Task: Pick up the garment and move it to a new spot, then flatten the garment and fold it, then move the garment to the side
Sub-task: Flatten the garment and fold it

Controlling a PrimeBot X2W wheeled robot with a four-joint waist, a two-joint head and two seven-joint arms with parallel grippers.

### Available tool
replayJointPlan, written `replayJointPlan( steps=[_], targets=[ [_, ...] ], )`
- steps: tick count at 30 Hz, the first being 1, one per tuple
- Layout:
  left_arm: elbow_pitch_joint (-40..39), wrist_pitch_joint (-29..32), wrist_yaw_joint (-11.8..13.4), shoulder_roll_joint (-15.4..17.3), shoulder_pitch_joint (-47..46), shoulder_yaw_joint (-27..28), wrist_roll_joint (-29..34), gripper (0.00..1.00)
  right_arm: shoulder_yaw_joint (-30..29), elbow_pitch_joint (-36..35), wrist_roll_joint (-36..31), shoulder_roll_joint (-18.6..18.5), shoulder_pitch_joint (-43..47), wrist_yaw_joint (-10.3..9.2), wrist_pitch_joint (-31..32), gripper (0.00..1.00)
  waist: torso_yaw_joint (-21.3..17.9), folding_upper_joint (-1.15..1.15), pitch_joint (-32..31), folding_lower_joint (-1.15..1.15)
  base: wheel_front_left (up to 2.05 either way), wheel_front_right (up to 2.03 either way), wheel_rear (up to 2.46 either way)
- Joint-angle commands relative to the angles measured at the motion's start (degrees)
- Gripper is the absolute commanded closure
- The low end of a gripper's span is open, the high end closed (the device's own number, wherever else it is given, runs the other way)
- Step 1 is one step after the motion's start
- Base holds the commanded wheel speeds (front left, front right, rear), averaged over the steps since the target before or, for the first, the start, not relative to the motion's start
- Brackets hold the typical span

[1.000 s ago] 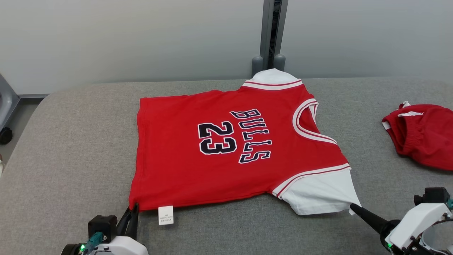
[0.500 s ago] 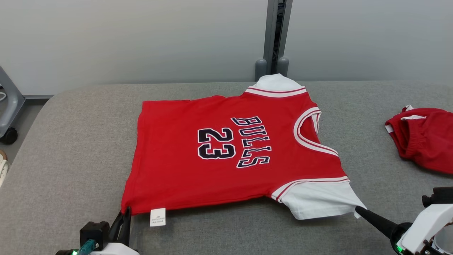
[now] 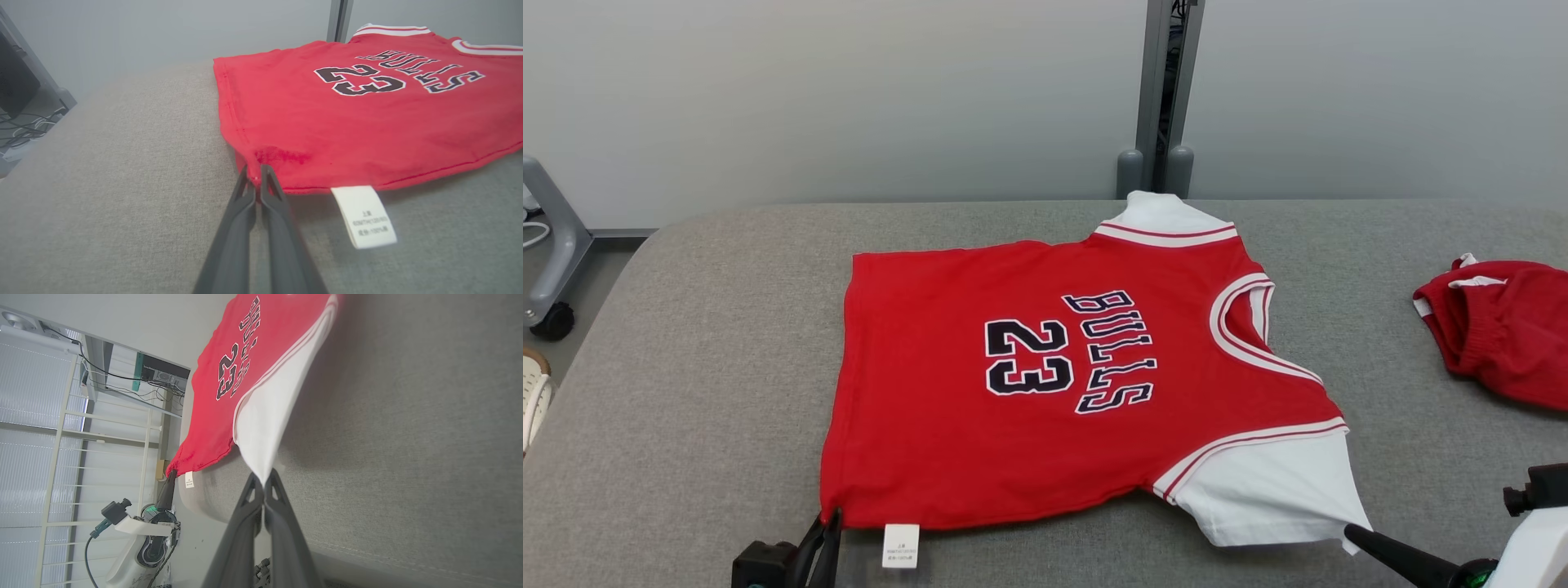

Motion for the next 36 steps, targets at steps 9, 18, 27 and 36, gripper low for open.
replayJointPlan(
  steps=[9, 18, 27, 36],
  targets=[
    [-2.51, -0.07, 0.00, -0.17, 2.38, -0.27, 0.27, 1.00, 2.40, -6.37, 4.48, -6.77, 3.31, 0.05, -2.03, 1.00, 0.26, 0.00, 0.19, 0.00, 0.00, 0.00, 0.00],
    [-3.77, -0.08, 0.21, -0.37, 3.06, -0.30, 0.53, 1.00, 6.72, -11.16, 9.03, -12.58, 3.02, 0.05, -4.55, 1.00, 0.61, 0.00, 0.46, 0.00, 0.00, 0.00, 0.00],
    [-3.96, -0.07, 0.24, -0.54, 3.19, -0.29, 0.36, 1.00, 11.28, -12.32, 11.59, -15.97, -0.11, 0.05, -8.26, 1.00, 0.60, 0.00, 0.50, 0.00, 0.00, 0.00, 0.00],
    [-4.80, -0.08, -0.64, -0.81, 1.27, 0.82, -1.74, 1.00, 16.54, -10.36, 13.24, -15.18, -6.81, 0.04, -13.16, 1.00, 0.50, 0.00, 1.33, 0.00, 0.00, 0.00, 0.00]
  ],
)
